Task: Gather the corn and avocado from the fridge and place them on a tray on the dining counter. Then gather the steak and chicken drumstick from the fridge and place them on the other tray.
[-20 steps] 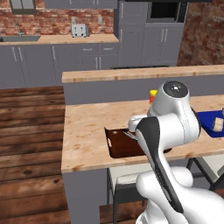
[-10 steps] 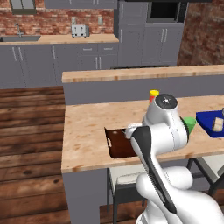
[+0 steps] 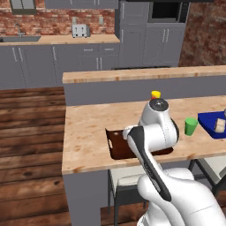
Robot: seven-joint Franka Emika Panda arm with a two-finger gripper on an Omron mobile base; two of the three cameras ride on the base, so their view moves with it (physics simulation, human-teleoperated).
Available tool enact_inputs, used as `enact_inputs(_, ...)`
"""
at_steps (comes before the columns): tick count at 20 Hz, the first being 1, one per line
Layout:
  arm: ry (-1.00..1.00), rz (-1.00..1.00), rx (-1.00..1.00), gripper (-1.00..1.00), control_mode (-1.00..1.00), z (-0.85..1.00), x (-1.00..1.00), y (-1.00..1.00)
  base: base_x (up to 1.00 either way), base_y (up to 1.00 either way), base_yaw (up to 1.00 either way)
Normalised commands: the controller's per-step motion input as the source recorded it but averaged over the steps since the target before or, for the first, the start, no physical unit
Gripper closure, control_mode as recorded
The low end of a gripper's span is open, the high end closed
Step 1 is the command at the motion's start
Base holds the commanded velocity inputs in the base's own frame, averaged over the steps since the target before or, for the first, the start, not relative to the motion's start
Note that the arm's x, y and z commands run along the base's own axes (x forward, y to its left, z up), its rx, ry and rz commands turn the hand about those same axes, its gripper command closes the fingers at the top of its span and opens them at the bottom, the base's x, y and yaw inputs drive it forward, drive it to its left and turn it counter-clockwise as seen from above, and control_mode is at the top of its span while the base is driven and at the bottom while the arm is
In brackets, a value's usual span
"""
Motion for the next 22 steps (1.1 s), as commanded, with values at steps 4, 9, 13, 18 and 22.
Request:
enact_inputs(4, 0.16, 0.0, 0.0, 1.0, -1.0, -0.41, 0.45, 0.0, 0.0, 0.0, 0.0)
enact_inputs(9, 0.14, 0.0, 0.0, 1.0, -1.0, -0.45, 0.42, 0.0, 0.0, 0.0, 0.0)
enact_inputs(13, 0.06, 0.0, 0.0, 1.0, -1.0, -0.46, 0.32, 0.0, 0.0, 0.0, 0.0)
enact_inputs(18, 0.0, 0.0, 0.0, 1.0, -1.0, -0.4, 0.27, 0.0, 0.0, 0.0, 0.0)
enact_inputs(22, 0.0, 0.0, 0.0, 1.0, -1.0, -0.33, 0.24, 0.0, 0.0, 0.0, 0.0)
